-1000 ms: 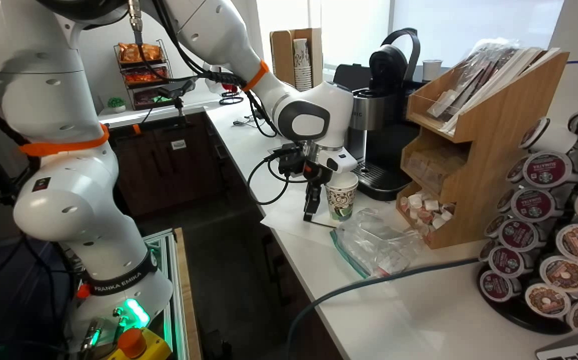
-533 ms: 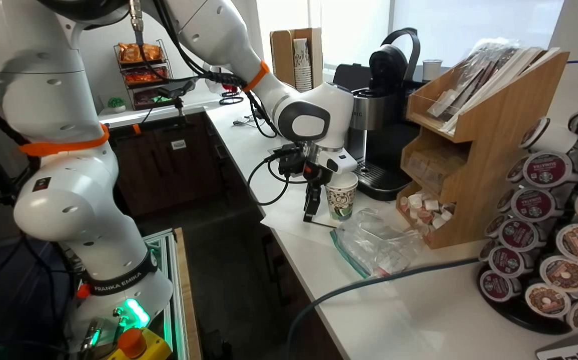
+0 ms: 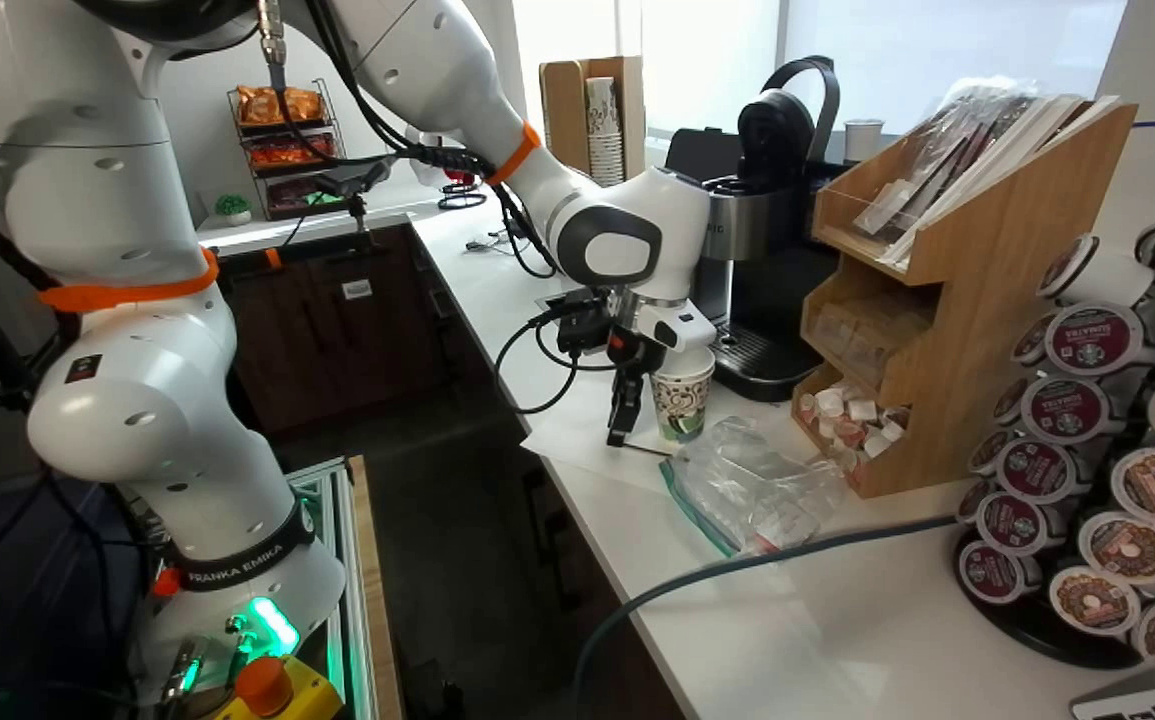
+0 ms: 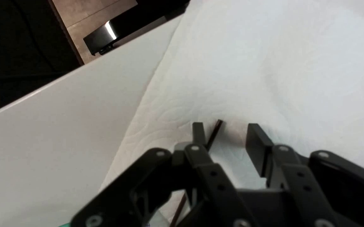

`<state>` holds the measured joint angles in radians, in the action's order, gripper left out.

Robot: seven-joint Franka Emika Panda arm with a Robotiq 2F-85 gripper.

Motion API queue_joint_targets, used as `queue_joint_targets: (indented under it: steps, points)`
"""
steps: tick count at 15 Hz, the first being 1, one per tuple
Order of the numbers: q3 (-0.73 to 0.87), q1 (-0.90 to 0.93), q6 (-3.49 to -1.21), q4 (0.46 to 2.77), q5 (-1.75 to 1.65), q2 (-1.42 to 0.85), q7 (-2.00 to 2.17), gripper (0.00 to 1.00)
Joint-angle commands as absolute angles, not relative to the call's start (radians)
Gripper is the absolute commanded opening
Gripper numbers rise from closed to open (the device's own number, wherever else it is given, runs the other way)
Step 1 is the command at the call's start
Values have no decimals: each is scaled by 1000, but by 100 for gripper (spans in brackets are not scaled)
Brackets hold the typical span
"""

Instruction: Put the black straw from the napkin in the stacked coffee cups on the napkin.

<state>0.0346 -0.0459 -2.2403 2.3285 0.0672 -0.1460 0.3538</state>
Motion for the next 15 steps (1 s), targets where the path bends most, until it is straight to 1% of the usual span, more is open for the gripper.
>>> queue_joint_targets:
  steps: [1, 2, 4, 6, 9, 15]
  points:
    - [45, -34, -2257, 2340, 69, -151, 371, 39]
    - [45, -34, -2258, 2340, 69, -151, 371, 36]
    - [45, -34, -2258, 2341, 70, -149, 371, 33]
    - [45, -35, -2258, 2348, 74, -144, 370, 34]
    - [47, -37, -2259, 2371, 90, -125, 379, 44]
    - [59, -46, -2278, 2410, 123, -107, 385, 38]
